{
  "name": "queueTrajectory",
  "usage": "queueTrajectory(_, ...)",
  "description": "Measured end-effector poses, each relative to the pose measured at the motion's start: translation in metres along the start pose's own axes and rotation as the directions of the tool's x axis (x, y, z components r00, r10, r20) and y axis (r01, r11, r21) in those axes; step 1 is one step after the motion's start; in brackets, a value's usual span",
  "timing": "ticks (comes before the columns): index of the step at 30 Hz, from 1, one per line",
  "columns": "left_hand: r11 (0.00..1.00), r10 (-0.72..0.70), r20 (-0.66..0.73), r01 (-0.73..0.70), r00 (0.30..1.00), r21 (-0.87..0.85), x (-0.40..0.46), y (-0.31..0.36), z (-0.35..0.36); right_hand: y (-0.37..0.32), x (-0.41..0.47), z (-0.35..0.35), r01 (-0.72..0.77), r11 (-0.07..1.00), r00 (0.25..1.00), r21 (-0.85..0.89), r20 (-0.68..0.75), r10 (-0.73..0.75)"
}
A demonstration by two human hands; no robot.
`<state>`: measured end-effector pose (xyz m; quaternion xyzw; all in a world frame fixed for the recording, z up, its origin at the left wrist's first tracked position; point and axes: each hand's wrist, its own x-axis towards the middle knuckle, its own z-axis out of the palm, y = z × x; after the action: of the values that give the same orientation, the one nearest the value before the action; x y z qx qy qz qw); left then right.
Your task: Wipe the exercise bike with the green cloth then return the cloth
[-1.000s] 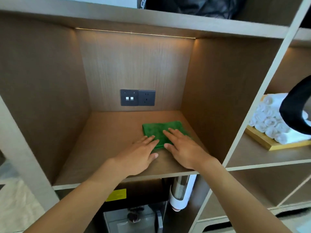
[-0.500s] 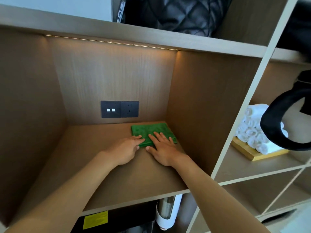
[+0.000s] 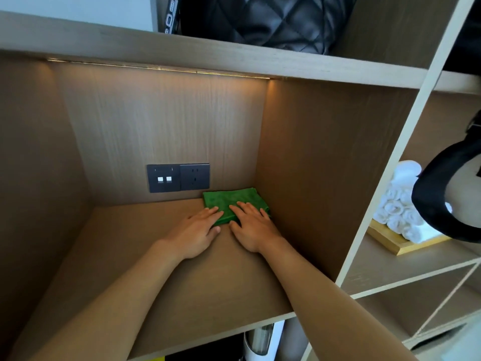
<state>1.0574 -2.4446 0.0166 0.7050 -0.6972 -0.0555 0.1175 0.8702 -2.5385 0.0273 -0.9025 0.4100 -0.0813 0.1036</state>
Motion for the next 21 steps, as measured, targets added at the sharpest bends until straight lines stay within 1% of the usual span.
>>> queueTrajectory(5,0.999,0.01,-0.051,-0.012,0.999,-0.034,-0.005,0.002,-0.005,-0.001,-0.001,-0.002,-0.008,1.0,0.998,0.028,-0.066,0.01)
queueTrajectory(7,0.998,0.012,-0.099,-0.018,0.995,-0.058,-0.011,0.006,-0.011,-0.003,-0.005,0.0,0.002,1.0,0.993,0.014,-0.118,0.0)
queueTrajectory(9,0.998,0.027,-0.13,-0.034,0.991,-0.045,-0.016,0.011,-0.016,-0.004,-0.009,0.001,0.007,1.0,0.991,-0.003,-0.136,-0.008)
queueTrajectory(14,1.0,-0.003,-0.06,0.004,0.998,0.019,-0.018,0.019,-0.021,-0.004,-0.005,0.006,-0.009,1.0,1.0,-0.024,-0.025,0.008)
queueTrajectory(21,1.0,-0.025,-0.067,0.025,0.997,-0.001,-0.015,0.015,-0.021,-0.003,0.0,0.01,-0.009,1.0,1.0,0.014,0.0,0.009)
